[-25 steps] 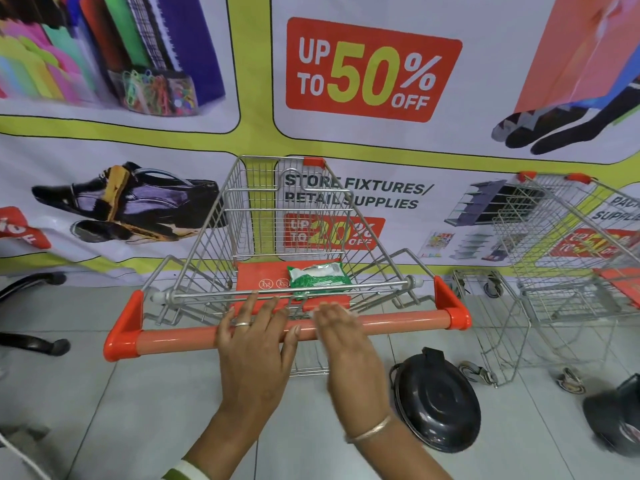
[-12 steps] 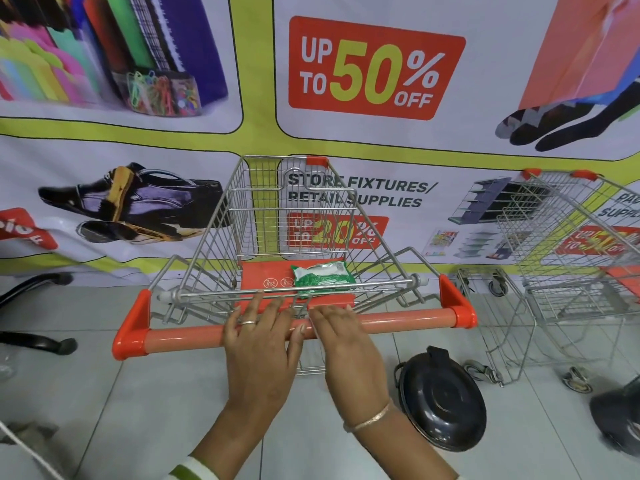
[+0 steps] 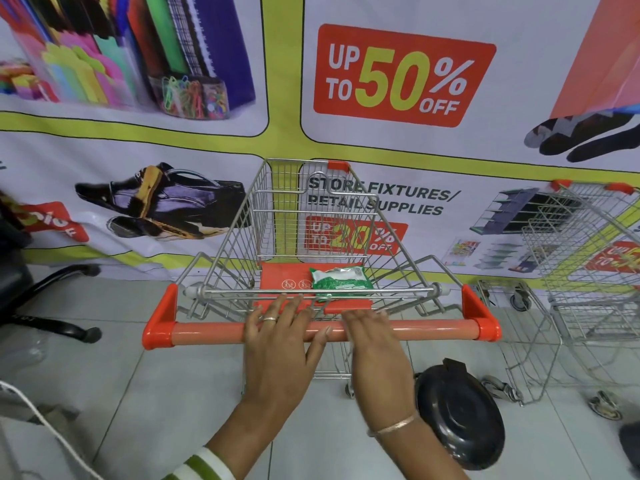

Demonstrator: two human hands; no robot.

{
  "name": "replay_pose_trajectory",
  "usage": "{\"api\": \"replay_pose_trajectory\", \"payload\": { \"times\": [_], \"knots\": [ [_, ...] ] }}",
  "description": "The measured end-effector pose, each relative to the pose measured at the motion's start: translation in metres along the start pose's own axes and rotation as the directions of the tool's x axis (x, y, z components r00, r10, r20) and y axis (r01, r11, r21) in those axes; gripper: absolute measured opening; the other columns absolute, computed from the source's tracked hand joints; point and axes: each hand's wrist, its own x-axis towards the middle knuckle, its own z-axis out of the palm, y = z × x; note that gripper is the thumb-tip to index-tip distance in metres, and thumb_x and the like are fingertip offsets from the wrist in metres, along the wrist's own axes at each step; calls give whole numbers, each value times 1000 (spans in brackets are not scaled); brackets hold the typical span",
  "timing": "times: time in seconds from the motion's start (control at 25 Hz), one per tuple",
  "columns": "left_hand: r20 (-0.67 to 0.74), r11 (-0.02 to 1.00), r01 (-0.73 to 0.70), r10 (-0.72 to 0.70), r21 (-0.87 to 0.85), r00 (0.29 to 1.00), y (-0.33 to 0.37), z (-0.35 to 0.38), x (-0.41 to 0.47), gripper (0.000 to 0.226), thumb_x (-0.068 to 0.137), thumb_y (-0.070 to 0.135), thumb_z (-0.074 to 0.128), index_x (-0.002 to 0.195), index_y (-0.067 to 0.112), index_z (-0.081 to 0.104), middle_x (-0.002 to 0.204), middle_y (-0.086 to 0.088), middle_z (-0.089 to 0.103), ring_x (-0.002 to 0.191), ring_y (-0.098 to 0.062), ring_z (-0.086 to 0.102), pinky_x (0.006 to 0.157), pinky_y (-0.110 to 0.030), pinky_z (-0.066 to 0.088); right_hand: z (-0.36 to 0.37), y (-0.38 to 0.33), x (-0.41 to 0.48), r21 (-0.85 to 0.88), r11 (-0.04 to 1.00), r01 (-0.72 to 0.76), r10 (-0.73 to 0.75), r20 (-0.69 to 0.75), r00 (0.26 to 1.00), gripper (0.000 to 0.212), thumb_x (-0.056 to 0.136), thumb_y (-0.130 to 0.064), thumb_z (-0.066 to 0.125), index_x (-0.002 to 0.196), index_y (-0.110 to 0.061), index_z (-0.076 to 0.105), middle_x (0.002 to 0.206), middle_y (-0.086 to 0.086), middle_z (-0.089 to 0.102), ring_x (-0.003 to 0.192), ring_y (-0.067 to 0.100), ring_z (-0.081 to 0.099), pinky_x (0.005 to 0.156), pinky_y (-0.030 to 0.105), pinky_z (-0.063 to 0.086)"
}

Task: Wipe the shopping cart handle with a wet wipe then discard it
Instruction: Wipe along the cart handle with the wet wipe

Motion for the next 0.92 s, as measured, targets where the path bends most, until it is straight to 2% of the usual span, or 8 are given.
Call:
{"api": "replay_pose_trajectory", "payload": {
  "times": [0.12, 0.28, 0.4, 0.56, 0.64, 0.72, 0.8, 0.92],
  "knots": [
    [2, 999, 40, -40, 27, 999, -19, -7, 8, 77, 91, 62, 9, 92, 18, 72, 110, -5, 70, 110, -28, 60, 97, -49, 35, -4, 16, 3, 42, 998, 41, -42, 24, 999, 50, 58, 11, 67, 105, -6, 67, 100, 11, 71, 93, 27, 66, 99, 37, 36],
    [-16, 994, 65, -64, 85, 998, -33, -10, 6, 77, 93, 59, 10, 85, 15, 73, 99, -6, 72, 107, -30, 61, 97, -52, 35, -20, 56, -6, -26, 982, -188, 188, -34, 982, 45, 71, 4, 39, 106, -3, 65, 103, 16, 68, 100, 33, 63, 100, 38, 34],
    [-40, 994, 87, -84, 69, 996, -31, -9, 4, 75, 94, 56, 10, 85, 15, 72, 97, -5, 72, 105, -29, 62, 97, -53, 35, -3, 9, 2, 4, 992, -124, 124, 12, 992, 53, 62, 15, 46, 108, -4, 65, 104, 16, 68, 100, 31, 63, 100, 36, 31],
    [-70, 996, 82, -79, 38, 994, -31, -7, 4, 75, 94, 57, 9, 85, 16, 72, 98, -5, 72, 106, -30, 62, 98, -51, 30, 9, -33, 6, 88, 990, 112, -113, 1, 994, 49, 70, -5, 35, 108, -7, 67, 101, 7, 70, 97, 22, 64, 101, 36, 29],
    [-64, 996, 80, -77, 43, 995, -29, -7, 4, 75, 94, 57, 10, 85, 17, 72, 99, -4, 72, 107, -30, 61, 99, -51, 26, 1, -3, 4, 82, 993, 83, -84, 5, 996, 47, 69, -2, 42, 109, -8, 65, 103, 8, 70, 100, 22, 60, 101, 33, 30],
    [-54, 995, 87, -85, 42, 995, -28, -7, 4, 74, 94, 57, 10, 86, 17, 72, 100, -3, 72, 106, -30, 62, 99, -50, 24, -13, 29, -2, 41, 998, -44, 44, -6, 999, 46, 68, 3, 47, 109, -6, 65, 102, 12, 70, 98, 27, 63, 99, 33, 33],
    [-49, 995, 89, -87, 43, 995, -27, -8, 4, 73, 94, 56, 11, 86, 17, 72, 100, -3, 72, 106, -30, 62, 99, -49, 24, -21, 40, -3, -33, 991, -130, 130, -12, 991, 45, 71, -3, 37, 106, -4, 66, 100, 14, 70, 95, 31, 65, 95, 36, 42],
    [-48, 995, 93, -91, 36, 995, -28, -7, 3, 73, 94, 56, 11, 88, 16, 72, 101, -4, 72, 105, -30, 62, 98, -49, 25, -6, 0, 5, -30, 997, -69, 69, -2, 998, 43, 63, 1, 53, 103, -4, 67, 99, 13, 71, 93, 29, 67, 98, 35, 34]
  ]
}}
